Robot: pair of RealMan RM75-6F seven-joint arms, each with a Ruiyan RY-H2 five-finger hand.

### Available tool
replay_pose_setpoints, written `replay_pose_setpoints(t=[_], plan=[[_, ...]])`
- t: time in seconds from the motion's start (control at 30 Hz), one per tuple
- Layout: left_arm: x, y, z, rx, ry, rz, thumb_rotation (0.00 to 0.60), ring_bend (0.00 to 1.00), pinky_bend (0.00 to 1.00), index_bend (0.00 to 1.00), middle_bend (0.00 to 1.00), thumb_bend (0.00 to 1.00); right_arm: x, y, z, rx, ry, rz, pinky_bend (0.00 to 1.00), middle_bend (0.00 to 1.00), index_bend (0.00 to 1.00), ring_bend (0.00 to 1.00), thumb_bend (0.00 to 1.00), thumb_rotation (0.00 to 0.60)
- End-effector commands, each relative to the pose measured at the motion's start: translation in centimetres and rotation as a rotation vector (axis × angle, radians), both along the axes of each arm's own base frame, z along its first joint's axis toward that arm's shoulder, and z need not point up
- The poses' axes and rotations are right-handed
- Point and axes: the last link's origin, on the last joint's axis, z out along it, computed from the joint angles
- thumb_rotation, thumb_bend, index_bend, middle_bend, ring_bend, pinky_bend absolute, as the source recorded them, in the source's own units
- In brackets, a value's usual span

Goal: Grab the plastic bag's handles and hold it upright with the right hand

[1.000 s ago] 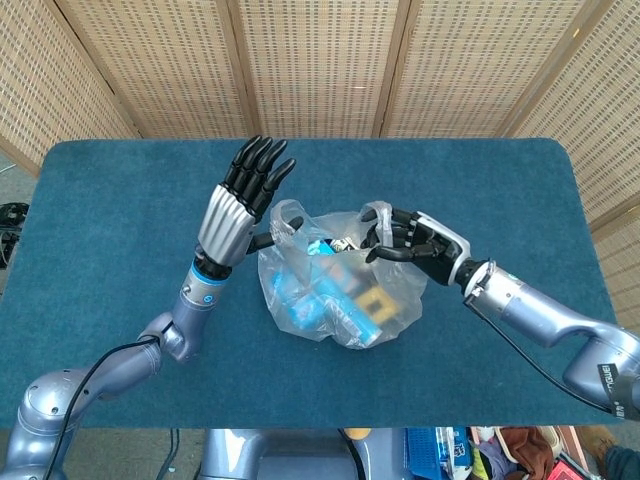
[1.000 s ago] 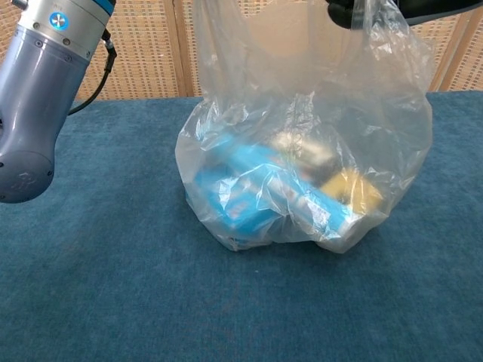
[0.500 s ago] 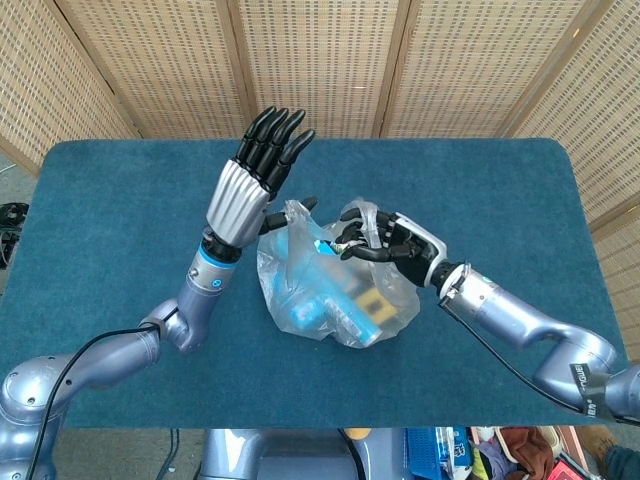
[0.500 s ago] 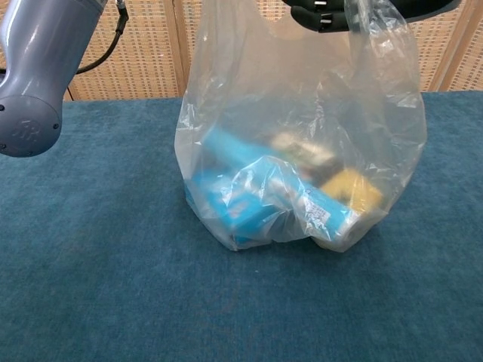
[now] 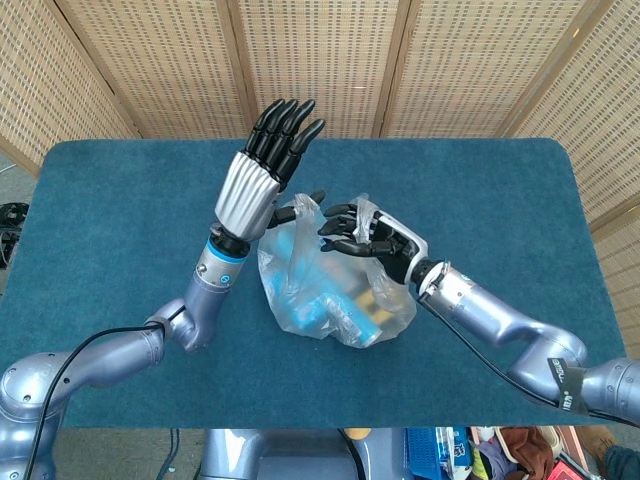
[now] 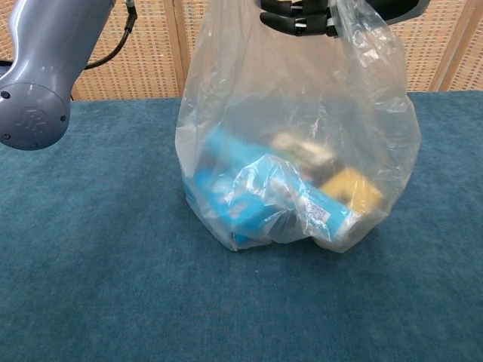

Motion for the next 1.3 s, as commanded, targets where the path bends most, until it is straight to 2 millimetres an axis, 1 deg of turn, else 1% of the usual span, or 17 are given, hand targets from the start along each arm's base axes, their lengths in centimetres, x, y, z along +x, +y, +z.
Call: replay_pose_setpoints(t=[0.03, 0.17, 0.37, 0.87, 0.97, 1.07, 1.2, 1.3], plan=[[0.3, 0.0, -0.3, -0.001, 0.01, -0.002, 0.6, 0.0, 0.05, 0.0, 0.0, 0.24, 0.2, -0.1, -0.4, 0.003, -0.012, -0.017, 0.31, 0.45, 0.37, 0.28, 0.0, 0.6], [0.9, 0.1, -0.7, -0.025, -0.007, 0.003, 0.6, 0.0, 0.05, 0.0, 0.0, 0.24, 0.5, -0.1, -0.3, -0.003, -0.039, -0.028, 0.31, 0.45, 0.37, 0.28, 0.0, 0.6], [1.2, 0.2, -1.0, -0.028, -0.004, 0.007, 0.6, 0.0, 0.05, 0.0, 0.0, 0.24, 0.8, -0.1, -0.4, -0.002, -0.063, -0.036, 0.31, 0.45, 0.37, 0.28, 0.0, 0.6], [1.9, 0.6, -1.5, -0.04, -0.006, 0.013, 0.6, 0.0, 0.05, 0.0, 0.0, 0.24, 1.8, 0.2, -1.3, 0.017, -0.062, -0.021, 0.31, 0.44, 0.37, 0.25, 0.0, 0.6], [2.0, 0.7, -1.7, -0.051, -0.014, 0.019, 0.6, 0.0, 0.05, 0.0, 0.0, 0.24, 1.9, 0.1, -1.5, 0.018, -0.055, -0.017, 0.29, 0.41, 0.36, 0.21, 0.0, 0.6], [2.0, 0.6, -1.9, -0.063, -0.021, 0.02, 0.6, 0.0, 0.05, 0.0, 0.0, 0.24, 2.0, 0.0, -1.6, 0.014, -0.065, -0.025, 0.26, 0.37, 0.31, 0.16, 0.0, 0.6], [2.2, 0.5, -1.9, -0.062, -0.022, 0.015, 0.6, 0.0, 0.05, 0.0, 0.0, 0.24, 2.3, 0.0, -1.6, 0.004, -0.072, -0.013, 0.25, 0.29, 0.25, 0.13, 0.0, 0.6], [2.2, 0.6, -1.9, -0.059, -0.021, 0.016, 0.6, 0.0, 0.05, 0.0, 0.0, 0.24, 2.5, 0.0, -1.6, 0.002, -0.077, -0.006, 0.25, 0.27, 0.24, 0.11, 0.0, 0.6]])
